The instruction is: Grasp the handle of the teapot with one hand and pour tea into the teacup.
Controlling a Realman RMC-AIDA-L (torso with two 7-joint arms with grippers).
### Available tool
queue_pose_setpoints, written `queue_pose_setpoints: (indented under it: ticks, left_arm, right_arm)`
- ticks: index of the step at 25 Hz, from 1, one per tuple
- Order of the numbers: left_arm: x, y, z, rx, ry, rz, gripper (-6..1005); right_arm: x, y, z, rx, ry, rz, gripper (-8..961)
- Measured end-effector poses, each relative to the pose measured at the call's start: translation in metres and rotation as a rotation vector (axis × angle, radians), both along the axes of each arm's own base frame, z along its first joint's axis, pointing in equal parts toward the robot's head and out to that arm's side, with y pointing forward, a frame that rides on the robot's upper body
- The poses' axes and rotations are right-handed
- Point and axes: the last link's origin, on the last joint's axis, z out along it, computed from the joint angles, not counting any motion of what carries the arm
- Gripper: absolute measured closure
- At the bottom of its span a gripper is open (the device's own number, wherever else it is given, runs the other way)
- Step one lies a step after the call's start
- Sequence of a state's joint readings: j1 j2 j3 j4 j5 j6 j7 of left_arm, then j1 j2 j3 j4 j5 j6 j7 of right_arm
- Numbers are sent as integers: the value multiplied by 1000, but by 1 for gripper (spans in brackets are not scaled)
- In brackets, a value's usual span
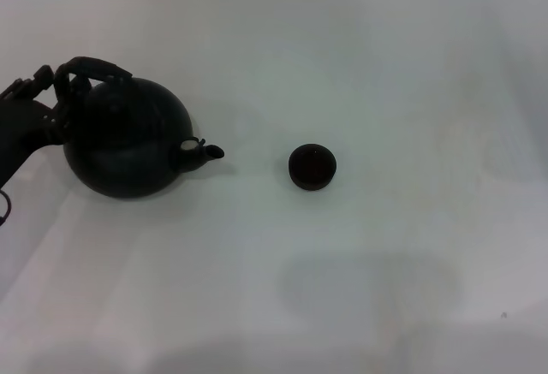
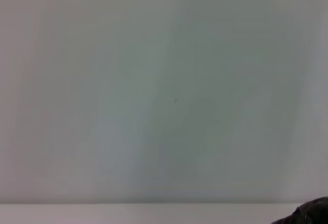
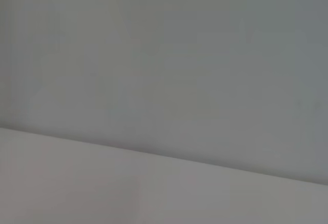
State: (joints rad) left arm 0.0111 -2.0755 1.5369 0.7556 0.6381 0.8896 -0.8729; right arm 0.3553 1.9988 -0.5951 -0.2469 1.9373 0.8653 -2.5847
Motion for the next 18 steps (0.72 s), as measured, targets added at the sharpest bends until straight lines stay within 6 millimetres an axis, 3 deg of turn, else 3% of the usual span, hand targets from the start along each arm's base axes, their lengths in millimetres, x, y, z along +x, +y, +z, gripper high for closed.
queue_pose_setpoints:
  ticks: [4, 8, 13, 18]
  left_arm:
    - [1, -2, 0, 0, 18, -18, 465]
    - [4, -11, -1, 14, 51, -82, 379]
    - [2, -30, 3, 42, 60, -117, 337]
    - [-12, -62, 15, 103, 85, -106, 295]
  right_arm:
    - [0, 0, 0, 0, -2, 2, 109]
    - [0, 0, 1, 1, -4, 2, 109]
    - [2, 0, 4, 5, -5, -1, 109]
    - [3, 0, 6, 9, -8, -2, 109]
